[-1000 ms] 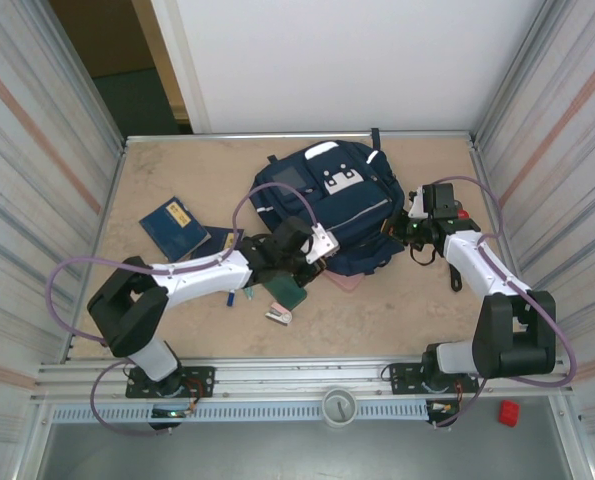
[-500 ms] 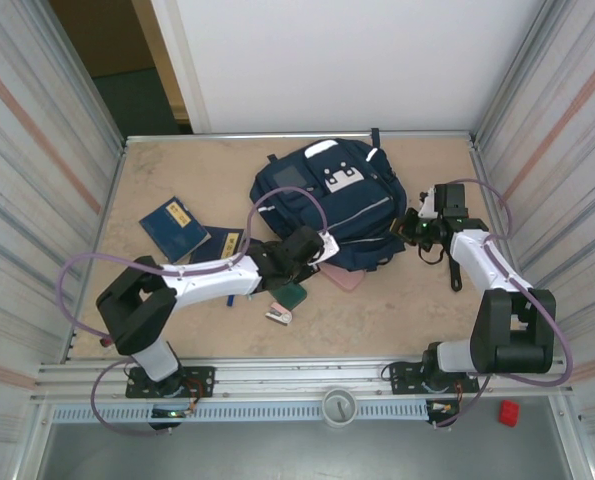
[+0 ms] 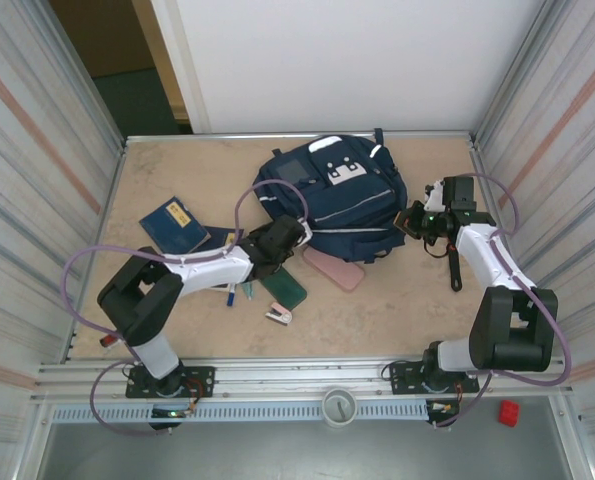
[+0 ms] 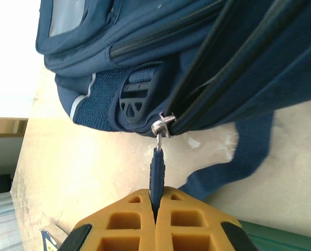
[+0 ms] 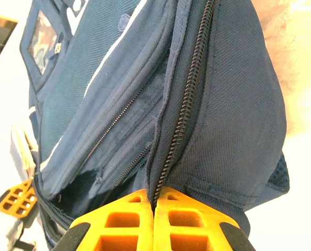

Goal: Pack the student bag

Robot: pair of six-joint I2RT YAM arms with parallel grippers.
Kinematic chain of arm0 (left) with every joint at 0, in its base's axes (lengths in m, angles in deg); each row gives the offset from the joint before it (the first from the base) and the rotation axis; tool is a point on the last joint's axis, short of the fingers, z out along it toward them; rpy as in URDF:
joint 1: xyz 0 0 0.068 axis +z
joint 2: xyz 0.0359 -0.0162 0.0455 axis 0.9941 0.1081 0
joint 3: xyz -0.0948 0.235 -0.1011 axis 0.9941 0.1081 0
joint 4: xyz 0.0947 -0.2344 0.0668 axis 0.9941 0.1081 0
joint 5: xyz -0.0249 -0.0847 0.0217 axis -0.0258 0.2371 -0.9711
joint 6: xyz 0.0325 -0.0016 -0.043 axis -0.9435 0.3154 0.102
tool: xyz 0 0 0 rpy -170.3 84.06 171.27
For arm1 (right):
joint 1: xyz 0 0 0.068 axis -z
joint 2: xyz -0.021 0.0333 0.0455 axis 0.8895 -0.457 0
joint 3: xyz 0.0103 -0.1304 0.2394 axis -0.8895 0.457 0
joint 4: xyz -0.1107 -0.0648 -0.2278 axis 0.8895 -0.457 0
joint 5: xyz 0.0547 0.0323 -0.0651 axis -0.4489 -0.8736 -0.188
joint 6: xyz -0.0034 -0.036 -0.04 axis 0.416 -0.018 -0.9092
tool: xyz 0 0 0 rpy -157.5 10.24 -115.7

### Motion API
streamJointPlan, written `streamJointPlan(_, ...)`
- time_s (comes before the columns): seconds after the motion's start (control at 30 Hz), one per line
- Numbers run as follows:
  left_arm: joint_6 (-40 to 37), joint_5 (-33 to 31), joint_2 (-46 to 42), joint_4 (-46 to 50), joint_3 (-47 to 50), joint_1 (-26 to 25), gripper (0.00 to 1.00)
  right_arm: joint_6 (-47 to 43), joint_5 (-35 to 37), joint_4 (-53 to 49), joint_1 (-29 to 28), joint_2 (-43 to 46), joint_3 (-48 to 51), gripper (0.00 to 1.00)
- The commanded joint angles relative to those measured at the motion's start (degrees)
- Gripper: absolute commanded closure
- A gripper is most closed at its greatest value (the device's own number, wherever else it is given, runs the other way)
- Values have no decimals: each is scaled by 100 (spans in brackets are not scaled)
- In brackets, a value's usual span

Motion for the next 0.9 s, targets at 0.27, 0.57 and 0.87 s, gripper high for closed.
streamJointPlan(0.27,465,-284,726,469,-406,763,94,-142,-471,28,69,173,-202,100)
streamJointPlan(0.57,1667,1896,-1126,415,476,760,40,22,-248,185,-690,570,244,100)
streamJointPlan(0.87,1697,4650,-1801,264,-40,517,22,188,-174,710,-1447,1051,163,95)
